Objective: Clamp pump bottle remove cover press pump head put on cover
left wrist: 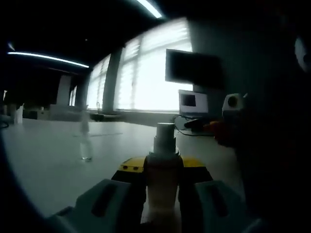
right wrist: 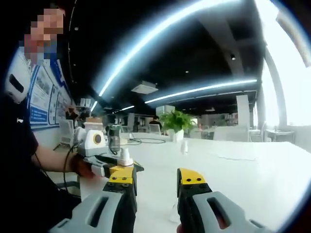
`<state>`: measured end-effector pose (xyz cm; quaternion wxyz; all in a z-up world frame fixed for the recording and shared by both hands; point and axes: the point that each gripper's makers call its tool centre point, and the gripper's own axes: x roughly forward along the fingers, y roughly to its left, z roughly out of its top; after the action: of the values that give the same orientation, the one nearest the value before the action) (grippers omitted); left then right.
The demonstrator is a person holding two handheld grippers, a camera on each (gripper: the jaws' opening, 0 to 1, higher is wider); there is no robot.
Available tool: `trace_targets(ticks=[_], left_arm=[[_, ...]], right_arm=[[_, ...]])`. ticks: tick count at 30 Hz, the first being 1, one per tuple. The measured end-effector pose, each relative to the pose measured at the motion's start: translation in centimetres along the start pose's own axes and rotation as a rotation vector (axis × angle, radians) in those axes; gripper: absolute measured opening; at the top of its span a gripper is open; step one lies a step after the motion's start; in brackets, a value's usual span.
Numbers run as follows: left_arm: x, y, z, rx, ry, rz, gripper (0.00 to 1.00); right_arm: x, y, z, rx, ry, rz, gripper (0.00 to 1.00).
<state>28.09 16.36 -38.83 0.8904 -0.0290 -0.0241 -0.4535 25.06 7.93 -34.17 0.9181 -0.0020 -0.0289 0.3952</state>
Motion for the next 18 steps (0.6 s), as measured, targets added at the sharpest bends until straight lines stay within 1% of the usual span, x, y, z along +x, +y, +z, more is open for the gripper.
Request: trace_targets(ticks=[2, 4, 7, 9, 12, 14, 18], left_arm=[[0.2, 0.8, 0.0, -0.004, 0.000, 0.009, 0.15], [0.3, 0.8, 0.0, -0.003, -0.001, 0.006, 0.15], [0.2, 0.5, -0.1, 0.009, -0.003, -0.006, 0.15], [0.2, 0.3, -0.1, 0.014, -0.003, -0.012, 0.15], [0.2, -0.1, -0.1, 0.014, -0.003, -0.024, 0.15], [0.2, -0.4, -0.1, 0.019, -0.002, -0.034, 0.15], [0.2, -1.0, -0.2, 0.025, -0.001, -0.051, 0.15]], right_arm=[[0.2, 0.2, 0.8, -0.007, 0.012, 0.009, 0.28], [0.6, 0.5, 1.5, -0.018, 0.028, 0.030, 0.28], [1.0, 0.8, 2.4, -0.038, 0.056, 0.070, 0.28], [1.2, 1.1, 2.6, -0.069, 0.100, 0.108, 0.28], [1.5, 1.4, 2.9, -0.109, 0.148, 0.145, 0.28], [1.7, 1.7, 3.3, -0.122, 0.172, 0.163, 0.28], [2.3, 2.7, 4.1, -0.145, 0.220, 0.224, 0.28]])
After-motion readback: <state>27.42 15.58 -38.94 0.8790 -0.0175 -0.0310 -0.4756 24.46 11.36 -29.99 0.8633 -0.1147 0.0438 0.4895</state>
